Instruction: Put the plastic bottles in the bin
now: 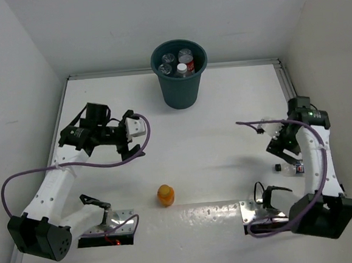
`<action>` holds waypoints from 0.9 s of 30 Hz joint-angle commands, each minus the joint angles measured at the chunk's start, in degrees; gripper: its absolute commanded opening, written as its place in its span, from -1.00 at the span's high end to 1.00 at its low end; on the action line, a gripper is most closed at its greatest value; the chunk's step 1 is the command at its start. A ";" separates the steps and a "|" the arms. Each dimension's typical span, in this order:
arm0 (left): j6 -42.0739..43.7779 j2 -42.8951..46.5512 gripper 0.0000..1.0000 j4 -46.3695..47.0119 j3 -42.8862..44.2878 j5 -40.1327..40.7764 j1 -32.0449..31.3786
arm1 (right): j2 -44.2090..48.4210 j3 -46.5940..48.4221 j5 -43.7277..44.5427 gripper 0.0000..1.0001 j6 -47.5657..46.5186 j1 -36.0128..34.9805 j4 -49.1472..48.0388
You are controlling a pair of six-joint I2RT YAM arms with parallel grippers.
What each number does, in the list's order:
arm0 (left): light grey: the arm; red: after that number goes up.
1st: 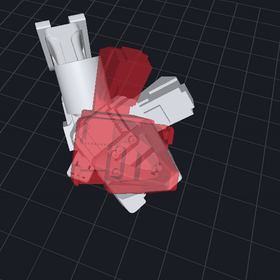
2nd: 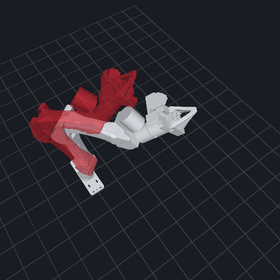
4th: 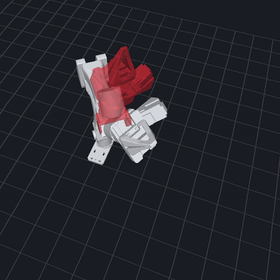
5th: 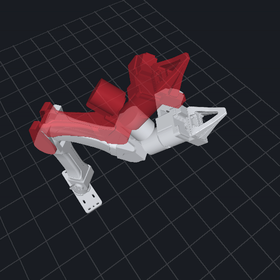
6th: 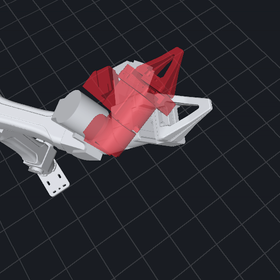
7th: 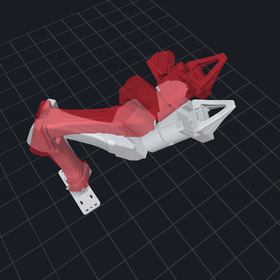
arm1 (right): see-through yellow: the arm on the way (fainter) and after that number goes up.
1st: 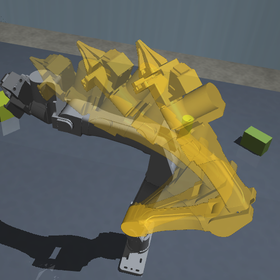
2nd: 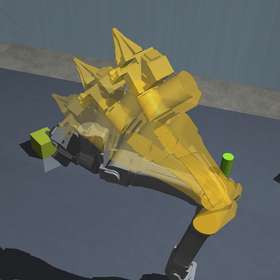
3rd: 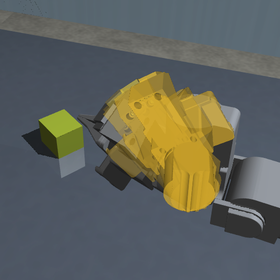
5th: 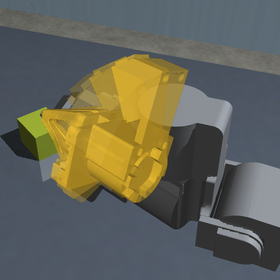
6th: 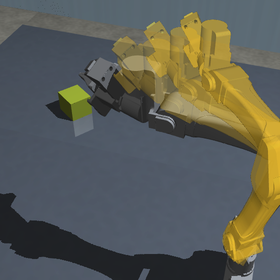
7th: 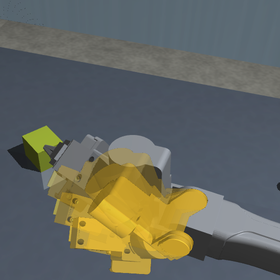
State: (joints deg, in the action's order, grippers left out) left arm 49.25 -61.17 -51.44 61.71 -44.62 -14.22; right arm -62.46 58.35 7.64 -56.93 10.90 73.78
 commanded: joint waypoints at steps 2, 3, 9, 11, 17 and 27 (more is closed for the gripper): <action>-1.70 -0.01 -1.00 2.75 -0.54 1.11 -1.43 | -0.21 -4.02 -5.61 -0.67 -13.55 10.01 -2.32; -1.71 -0.01 -1.00 3.27 -1.15 1.12 -1.95 | -0.04 -7.16 -7.18 -0.74 -19.04 14.98 -2.76; -4.42 -1.40 -1.00 5.03 -1.68 0.94 -1.95 | 0.50 -16.15 -10.89 -0.85 -28.06 21.97 -13.36; -5.21 -2.02 -1.00 5.64 -1.68 0.15 -1.95 | -1.25 -18.18 -10.98 -0.88 -29.02 22.06 -16.11; -5.75 -2.55 -1.00 6.79 -1.77 -0.38 -2.48 | -7.05 -22.04 -8.35 -0.88 -31.14 22.59 -25.07; -6.80 -3.17 -1.00 7.32 -2.30 -0.38 -0.64 | -10.93 -26.79 -7.37 -0.61 -35.71 21.71 -36.77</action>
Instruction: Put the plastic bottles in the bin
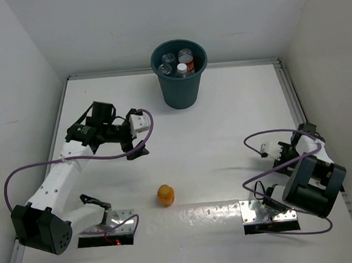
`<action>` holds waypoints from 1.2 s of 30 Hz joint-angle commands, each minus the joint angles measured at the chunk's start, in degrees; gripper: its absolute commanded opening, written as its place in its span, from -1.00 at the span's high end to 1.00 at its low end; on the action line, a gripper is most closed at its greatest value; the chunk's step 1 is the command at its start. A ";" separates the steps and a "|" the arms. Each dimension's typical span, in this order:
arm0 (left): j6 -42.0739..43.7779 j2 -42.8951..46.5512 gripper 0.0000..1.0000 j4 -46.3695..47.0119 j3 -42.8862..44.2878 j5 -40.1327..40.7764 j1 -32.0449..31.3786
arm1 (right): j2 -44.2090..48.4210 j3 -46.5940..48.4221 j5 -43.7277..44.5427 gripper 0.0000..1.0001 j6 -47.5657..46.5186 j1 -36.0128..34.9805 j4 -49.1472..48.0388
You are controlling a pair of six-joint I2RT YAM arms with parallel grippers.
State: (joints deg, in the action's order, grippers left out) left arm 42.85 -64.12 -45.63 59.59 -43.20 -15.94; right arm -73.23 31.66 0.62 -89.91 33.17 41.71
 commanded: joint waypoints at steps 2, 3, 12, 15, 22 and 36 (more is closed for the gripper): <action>-0.93 -0.22 -1.00 2.03 -0.18 -3.02 2.14 | 0.19 0.94 -2.10 -0.27 -2.64 -1.08 -4.02; -1.45 -0.74 -1.00 2.03 -0.18 -3.03 2.15 | 0.72 1.47 -2.64 -0.16 -1.77 -1.96 -3.40; -10.83 -1.27 -1.00 10.62 -0.71 -10.23 6.98 | -0.32 40.24 -28.46 0.62 29.06 -18.38 19.89; -16.11 -2.32 -1.00 15.54 -0.71 -13.65 9.43 | -4.19 59.09 -39.62 0.78 60.08 -23.57 7.15; -28.50 -0.31 -1.00 29.95 -5.88 -14.19 11.20 | -12.44 67.69 -35.45 1.00 109.18 -34.71 -33.69; -33.97 0.92 -1.00 36.40 -9.50 -12.96 15.51 | -42.96 87.52 -28.05 1.00 115.14 -46.44 -44.26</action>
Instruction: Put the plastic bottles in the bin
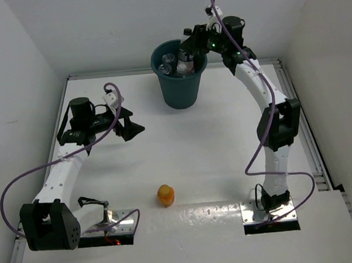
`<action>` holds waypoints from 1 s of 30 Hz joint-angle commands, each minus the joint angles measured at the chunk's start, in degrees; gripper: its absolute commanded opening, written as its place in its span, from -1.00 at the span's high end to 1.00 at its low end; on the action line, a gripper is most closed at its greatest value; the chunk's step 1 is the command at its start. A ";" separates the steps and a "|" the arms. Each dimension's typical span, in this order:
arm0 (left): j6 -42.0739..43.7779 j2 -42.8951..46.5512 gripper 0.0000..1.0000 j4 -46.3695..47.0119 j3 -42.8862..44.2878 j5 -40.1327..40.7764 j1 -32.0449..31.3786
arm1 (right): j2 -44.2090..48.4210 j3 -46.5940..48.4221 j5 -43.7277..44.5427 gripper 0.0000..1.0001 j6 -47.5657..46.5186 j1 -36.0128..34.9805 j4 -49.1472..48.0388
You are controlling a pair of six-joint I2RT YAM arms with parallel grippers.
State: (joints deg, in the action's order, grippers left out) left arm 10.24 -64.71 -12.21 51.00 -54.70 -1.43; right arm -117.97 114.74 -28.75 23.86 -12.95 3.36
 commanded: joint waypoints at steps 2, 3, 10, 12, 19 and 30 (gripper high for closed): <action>-1.36 1.51 -1.00 2.98 -0.91 -1.99 0.99 | 0.29 4.35 1.33 1.00 0.49 -0.67 -5.56; -1.36 1.51 -1.00 2.98 -0.91 -1.99 1.60 | 0.11 4.09 1.42 1.00 -0.56 -0.85 -5.47; -0.84 1.51 -1.00 2.98 -1.95 -1.99 2.13 | -0.94 2.86 3.44 1.00 -4.26 -0.85 -6.87; -0.84 1.51 -1.00 2.98 -1.96 -1.99 2.66 | -0.59 2.95 3.79 1.00 -4.78 -0.67 -7.22; -0.31 0.90 -1.00 3.51 -2.49 -2.52 2.66 | 1.26 -1.79 6.87 1.00 -11.28 -1.38 -8.89; 4.25 0.90 -1.00 0.18 -2.41 -2.52 3.19 | -0.86 -4.08 9.85 0.46 -12.96 -1.55 -8.63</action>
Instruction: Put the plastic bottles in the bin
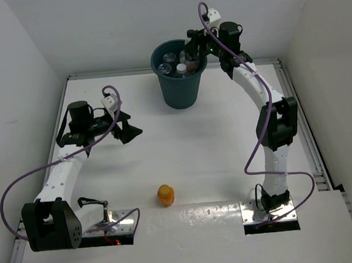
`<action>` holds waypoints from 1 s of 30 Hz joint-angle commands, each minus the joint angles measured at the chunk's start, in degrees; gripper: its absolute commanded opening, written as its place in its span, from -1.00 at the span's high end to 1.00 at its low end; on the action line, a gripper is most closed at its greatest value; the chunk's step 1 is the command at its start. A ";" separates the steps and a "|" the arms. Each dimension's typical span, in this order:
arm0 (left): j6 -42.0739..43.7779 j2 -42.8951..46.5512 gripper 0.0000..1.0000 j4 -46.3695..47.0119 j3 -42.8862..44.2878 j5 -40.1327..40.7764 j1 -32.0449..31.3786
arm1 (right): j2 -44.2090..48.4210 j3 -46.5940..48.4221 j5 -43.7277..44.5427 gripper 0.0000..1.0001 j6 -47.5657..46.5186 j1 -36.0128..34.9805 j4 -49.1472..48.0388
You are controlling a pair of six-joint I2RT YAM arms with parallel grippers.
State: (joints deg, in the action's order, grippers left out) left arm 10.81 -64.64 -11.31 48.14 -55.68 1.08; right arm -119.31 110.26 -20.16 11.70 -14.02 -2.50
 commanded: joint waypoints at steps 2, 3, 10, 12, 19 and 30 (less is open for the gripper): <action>8.67 0.83 -1.00 -4.83 1.07 -2.59 0.68 | 0.92 0.31 1.53 -0.27 0.07 -0.48 -2.25; 11.14 1.36 -1.00 -6.86 1.95 -3.29 0.68 | 0.92 0.57 1.62 -0.44 0.68 -0.57 -1.55; 26.53 3.03 -1.00 -20.75 5.20 -6.72 0.68 | 3.89 6.98 1.18 -0.79 7.89 -0.48 2.33; 34.51 3.73 -1.00 -29.17 7.30 -7.42 -1.25 | 5.04 7.78 0.48 -0.82 8.86 -0.30 4.70; 62.74 6.28 -1.00 -57.84 7.94 -0.22 -13.46 | 21.64 0.93 -3.04 -0.82 12.37 2.42 9.97; 58.54 9.81 -0.97 -51.28 -0.24 2.76 -29.28 | 46.33 -32.36 -5.94 -0.80 7.20 9.53 24.28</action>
State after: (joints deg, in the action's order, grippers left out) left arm 68.79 -54.28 -65.56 48.47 -52.66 -24.99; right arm -73.49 85.08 -24.88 21.10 -5.26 13.91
